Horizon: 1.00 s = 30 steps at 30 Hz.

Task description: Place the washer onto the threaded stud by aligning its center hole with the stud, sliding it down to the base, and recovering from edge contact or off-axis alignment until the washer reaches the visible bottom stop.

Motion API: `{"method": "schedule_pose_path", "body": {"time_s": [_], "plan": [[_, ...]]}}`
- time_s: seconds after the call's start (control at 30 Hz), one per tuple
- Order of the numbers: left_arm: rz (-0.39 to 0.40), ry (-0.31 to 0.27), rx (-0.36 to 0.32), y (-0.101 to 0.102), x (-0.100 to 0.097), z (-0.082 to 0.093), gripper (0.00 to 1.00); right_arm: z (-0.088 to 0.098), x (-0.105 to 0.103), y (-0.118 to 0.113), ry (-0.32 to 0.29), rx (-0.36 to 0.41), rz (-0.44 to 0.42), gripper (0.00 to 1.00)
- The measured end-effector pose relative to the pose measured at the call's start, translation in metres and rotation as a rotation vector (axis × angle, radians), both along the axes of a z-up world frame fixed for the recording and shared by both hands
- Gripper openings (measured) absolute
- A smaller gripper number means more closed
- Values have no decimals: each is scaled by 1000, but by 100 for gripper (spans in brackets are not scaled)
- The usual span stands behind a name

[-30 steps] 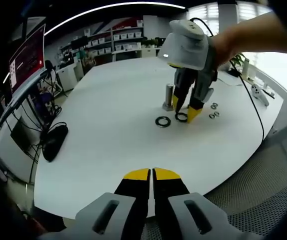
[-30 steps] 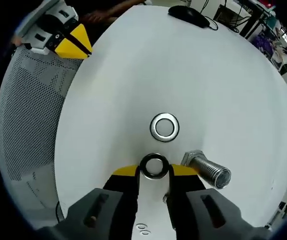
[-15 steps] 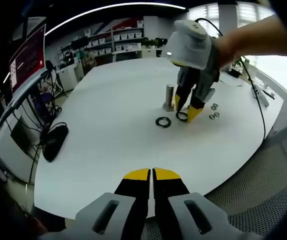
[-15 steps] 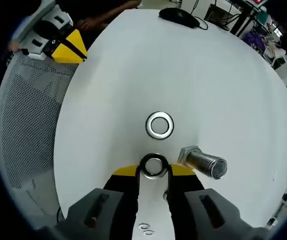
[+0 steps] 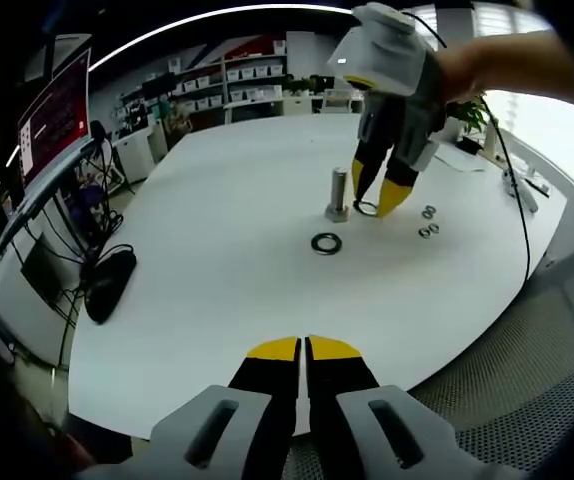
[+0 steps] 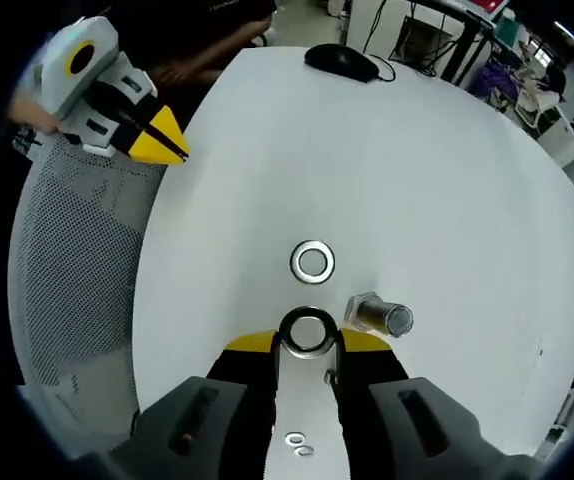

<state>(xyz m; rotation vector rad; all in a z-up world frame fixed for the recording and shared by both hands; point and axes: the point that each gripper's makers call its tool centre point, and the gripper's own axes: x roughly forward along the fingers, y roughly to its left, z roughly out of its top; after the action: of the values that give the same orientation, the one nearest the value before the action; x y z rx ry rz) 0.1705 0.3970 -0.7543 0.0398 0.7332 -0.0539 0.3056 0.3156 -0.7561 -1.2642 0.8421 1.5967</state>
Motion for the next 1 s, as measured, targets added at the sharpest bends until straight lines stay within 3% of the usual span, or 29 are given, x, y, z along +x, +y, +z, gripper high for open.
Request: {"method": "schedule_pose_path", "body": {"time_s": [0.43,1.0], "plan": [[-2,-1,0,0,0,0,0,34,22,14,-79,32,4,23],[-3,-2,1,0,0,1,0,30,38,18,-107,-7,23,23]]}}
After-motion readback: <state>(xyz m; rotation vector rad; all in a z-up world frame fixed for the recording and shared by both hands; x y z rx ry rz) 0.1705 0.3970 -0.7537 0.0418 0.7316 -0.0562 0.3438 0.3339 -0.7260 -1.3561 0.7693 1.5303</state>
